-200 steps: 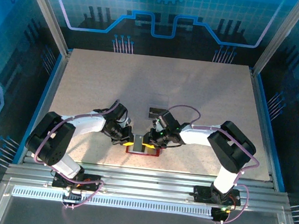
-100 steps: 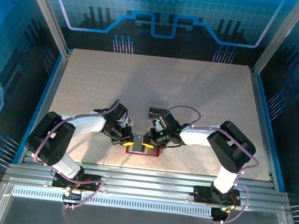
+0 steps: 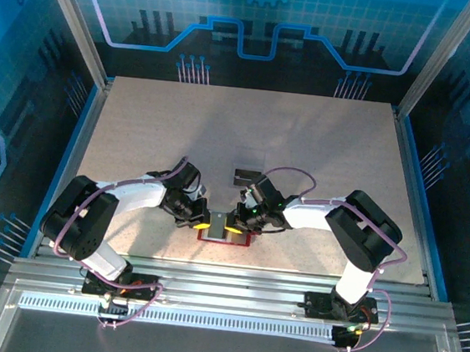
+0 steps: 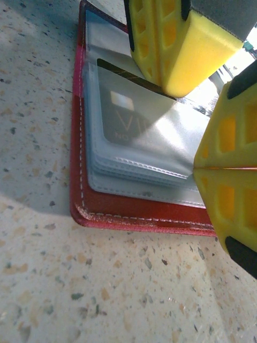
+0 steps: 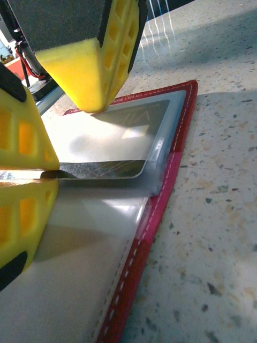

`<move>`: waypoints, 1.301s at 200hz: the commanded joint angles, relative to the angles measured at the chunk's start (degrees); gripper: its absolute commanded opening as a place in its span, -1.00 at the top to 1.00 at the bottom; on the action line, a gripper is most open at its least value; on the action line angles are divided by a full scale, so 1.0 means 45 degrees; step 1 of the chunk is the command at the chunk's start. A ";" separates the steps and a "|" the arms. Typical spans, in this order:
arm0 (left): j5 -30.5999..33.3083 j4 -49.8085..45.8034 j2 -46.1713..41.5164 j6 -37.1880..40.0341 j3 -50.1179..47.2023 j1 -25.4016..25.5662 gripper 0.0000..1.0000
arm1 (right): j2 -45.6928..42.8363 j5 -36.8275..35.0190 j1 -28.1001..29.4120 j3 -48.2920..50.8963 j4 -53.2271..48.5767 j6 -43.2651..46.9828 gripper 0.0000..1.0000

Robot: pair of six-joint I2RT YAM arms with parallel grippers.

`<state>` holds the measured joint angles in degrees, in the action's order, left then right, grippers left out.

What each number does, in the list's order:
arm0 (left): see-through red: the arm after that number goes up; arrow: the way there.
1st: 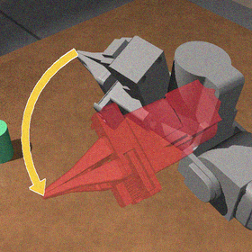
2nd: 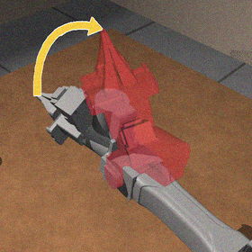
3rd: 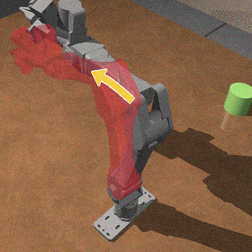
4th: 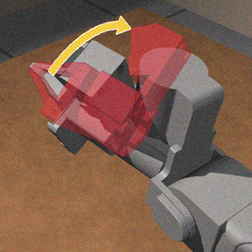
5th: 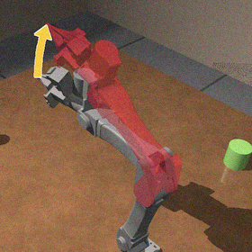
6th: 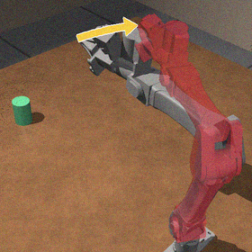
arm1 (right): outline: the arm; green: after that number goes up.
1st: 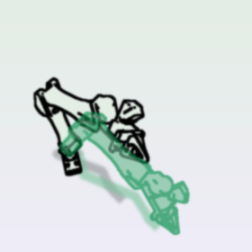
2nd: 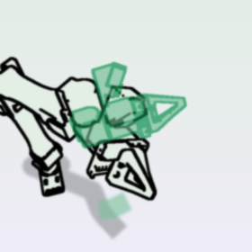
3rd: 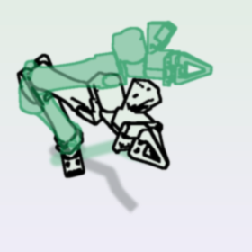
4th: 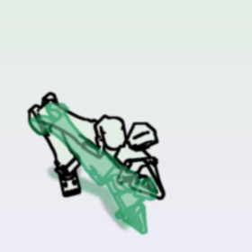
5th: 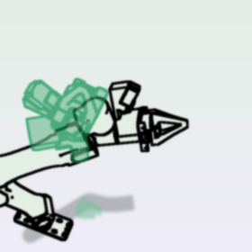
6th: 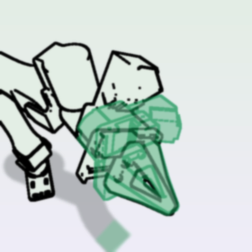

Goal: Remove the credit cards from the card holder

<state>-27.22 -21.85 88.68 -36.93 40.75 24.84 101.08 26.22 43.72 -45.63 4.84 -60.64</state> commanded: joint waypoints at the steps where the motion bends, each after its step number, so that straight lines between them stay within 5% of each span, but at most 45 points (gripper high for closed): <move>1: 0.0474 -0.0569 0.0161 0.0198 0.0040 -0.0051 0.85 | -0.0215 0.0101 -0.0137 0.0274 0.0040 -0.0035 0.80; 112: 0.0457 -0.0594 0.0213 0.0181 0.0099 -0.0042 0.85 | -0.0887 0.0003 -0.0436 0.0494 -0.0595 0.0309 0.86; 165: 0.0459 -0.0648 0.0225 0.0199 0.0150 -0.0056 0.85 | -0.0456 0.0990 -0.0368 0.0826 0.1805 -0.0465 0.71; 260: 0.0435 -0.0741 0.0201 0.0237 0.0227 -0.0034 0.86 | -0.0240 0.1185 -0.0288 0.0728 0.2184 -0.0528 0.71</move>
<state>-27.20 -22.26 88.68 -36.93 40.82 24.84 98.80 29.67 42.30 -42.41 12.51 -62.63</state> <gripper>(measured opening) 0.072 0.144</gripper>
